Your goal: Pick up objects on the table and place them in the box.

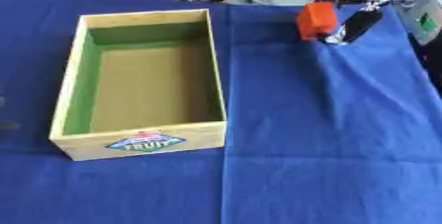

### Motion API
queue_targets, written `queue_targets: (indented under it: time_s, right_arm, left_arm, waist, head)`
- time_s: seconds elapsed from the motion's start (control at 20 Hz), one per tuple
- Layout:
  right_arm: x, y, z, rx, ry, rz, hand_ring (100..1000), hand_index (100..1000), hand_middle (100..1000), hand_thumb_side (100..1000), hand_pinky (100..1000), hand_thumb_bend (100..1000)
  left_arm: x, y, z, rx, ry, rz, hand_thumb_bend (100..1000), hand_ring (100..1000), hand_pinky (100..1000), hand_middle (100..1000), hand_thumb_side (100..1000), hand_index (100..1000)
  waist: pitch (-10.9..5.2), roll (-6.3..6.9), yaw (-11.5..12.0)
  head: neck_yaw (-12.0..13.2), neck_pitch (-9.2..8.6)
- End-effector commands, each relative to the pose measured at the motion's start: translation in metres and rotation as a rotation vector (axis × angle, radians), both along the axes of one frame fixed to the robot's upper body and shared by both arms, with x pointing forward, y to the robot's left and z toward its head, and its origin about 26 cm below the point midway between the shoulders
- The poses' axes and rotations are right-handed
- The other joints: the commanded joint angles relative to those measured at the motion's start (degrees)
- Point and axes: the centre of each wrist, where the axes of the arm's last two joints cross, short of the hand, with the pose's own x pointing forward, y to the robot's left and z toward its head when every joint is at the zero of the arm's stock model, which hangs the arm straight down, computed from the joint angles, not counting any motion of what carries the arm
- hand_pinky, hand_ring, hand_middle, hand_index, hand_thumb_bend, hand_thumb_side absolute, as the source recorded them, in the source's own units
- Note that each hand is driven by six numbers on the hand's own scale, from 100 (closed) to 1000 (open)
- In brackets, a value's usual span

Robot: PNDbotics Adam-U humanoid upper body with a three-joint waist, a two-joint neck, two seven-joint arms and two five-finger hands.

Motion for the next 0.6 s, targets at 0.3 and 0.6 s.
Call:
queue_targets:
  time_s: [0.3,0.6]
  right_arm:
    - [-0.0162,-0.0068,0.0328,-0.103,0.052,0.07,763,601,691,372,732,100]
    - [-0.0168,-0.0099,0.0319,-0.073,0.077,0.048,763,599,691,344,729,100]
  left_arm:
    - [-0.0028,0.0007,0.0053,0.023,-0.02,-0.003,100,816,641,786,994,768]
    - [-0.0027,-0.0002,0.0057,0.024,-0.021,-0.009,100,816,641,786,994,768]
  waist:
    - [-2.34,-0.18,-0.4]
    - [-2.46,-0.29,-0.3]
  head:
    - [0.3,0.57]
    - [0.3,0.41]
